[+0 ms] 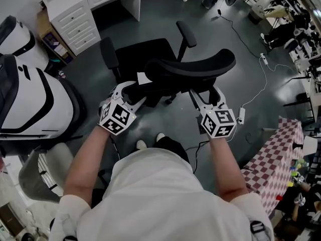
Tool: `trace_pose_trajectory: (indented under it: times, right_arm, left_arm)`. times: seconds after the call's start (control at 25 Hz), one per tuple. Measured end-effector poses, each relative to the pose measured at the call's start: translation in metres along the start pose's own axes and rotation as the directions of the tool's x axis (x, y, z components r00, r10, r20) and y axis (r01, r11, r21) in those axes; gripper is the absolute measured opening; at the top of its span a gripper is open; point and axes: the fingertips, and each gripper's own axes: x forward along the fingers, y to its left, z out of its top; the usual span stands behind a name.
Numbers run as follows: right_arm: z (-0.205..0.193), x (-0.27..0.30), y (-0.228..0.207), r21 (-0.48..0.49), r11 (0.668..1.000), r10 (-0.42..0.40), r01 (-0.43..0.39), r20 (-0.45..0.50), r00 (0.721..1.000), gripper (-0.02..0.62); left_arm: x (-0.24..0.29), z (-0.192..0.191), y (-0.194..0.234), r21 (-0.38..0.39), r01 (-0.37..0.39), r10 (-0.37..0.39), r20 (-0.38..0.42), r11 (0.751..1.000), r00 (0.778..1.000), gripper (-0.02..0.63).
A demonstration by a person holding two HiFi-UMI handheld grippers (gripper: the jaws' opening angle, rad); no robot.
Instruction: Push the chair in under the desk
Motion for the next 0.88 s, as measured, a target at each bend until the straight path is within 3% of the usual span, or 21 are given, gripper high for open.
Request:
trace_pose_trajectory:
  times: [0.88]
  right_arm:
    - [0.025,0.073,-0.032,-0.008,0.999,0.041,-0.041,0.007,0.999,0.307]
  left_arm:
    - [0.044,0.004,0.063,-0.028,-0.018,0.017,-0.025,0.999,1.0,0.23]
